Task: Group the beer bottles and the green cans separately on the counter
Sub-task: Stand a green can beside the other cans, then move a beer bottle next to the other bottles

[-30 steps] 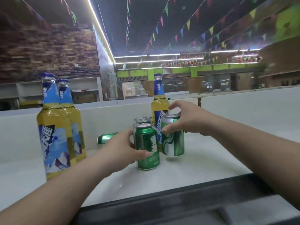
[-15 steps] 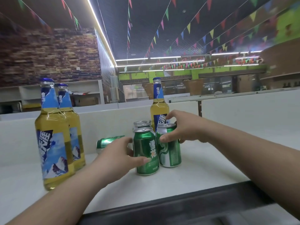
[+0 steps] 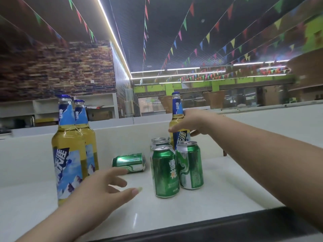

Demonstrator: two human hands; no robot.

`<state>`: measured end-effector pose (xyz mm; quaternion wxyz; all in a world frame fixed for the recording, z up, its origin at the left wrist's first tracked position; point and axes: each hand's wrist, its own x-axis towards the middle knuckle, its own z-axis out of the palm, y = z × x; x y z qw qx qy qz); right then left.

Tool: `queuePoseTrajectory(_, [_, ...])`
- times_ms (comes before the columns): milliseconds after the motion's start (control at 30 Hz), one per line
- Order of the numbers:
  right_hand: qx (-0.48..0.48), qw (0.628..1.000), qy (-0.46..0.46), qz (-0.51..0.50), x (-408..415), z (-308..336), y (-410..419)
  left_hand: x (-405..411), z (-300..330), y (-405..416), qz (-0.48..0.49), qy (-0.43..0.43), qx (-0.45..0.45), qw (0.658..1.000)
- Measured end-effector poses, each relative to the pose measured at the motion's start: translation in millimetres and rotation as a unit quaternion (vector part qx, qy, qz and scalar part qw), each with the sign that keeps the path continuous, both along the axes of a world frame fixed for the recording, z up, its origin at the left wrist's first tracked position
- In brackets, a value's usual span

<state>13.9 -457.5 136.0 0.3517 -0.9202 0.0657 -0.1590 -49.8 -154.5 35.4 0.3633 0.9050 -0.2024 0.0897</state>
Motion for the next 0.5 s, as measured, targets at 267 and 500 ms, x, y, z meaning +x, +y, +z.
queuePoseTrajectory(267, [0.03, 0.999, -0.011, -0.019, 0.9, -5.6, 2.7, 17.3, 5.3, 88.2, 0.091, -0.102, -0.134, 0.982])
queuePoseTrajectory(500, [0.032, 0.999, -0.022, -0.038, -14.9, 5.5, 5.6, 63.3, 5.4, 167.8, 0.131, -0.112, -0.184, 0.968])
